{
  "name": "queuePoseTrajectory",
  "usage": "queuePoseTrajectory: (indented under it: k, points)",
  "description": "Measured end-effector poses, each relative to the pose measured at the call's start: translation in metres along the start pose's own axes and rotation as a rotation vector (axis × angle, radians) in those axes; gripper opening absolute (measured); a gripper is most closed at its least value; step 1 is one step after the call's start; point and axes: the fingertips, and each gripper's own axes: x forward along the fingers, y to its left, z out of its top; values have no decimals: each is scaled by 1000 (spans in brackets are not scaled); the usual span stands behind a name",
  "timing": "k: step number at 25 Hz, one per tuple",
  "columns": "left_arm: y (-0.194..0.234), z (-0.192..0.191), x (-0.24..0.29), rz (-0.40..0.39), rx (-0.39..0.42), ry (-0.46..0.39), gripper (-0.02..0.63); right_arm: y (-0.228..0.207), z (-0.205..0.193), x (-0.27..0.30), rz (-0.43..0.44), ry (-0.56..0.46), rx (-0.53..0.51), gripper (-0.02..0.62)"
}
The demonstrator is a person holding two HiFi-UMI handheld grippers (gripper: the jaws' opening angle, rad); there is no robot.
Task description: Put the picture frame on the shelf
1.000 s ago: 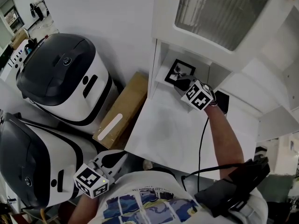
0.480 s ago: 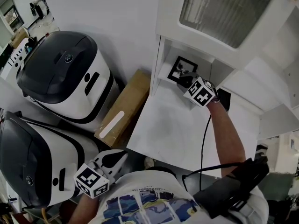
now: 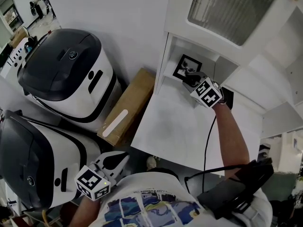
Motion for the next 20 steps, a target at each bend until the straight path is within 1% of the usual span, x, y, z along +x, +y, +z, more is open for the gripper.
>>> queuePoseTrajectory:
  k: [5, 10, 14, 20]
  points:
    - [-2, -4, -14, -17, 13, -5, 12, 10, 7, -16, -51, -15, 20, 116]
    - [-4, -11, -31, -38, 23, -11, 12, 31, 17, -36, -102, -39, 55, 62]
    - [-4, -16, -45, -58, 34, -14, 12, 66, 23, -49, -97, -53, 95, 44]
    - [-8, -22, -67, -93, 46, -23, 12, 127, 30, -67, -83, -77, 176, 33]
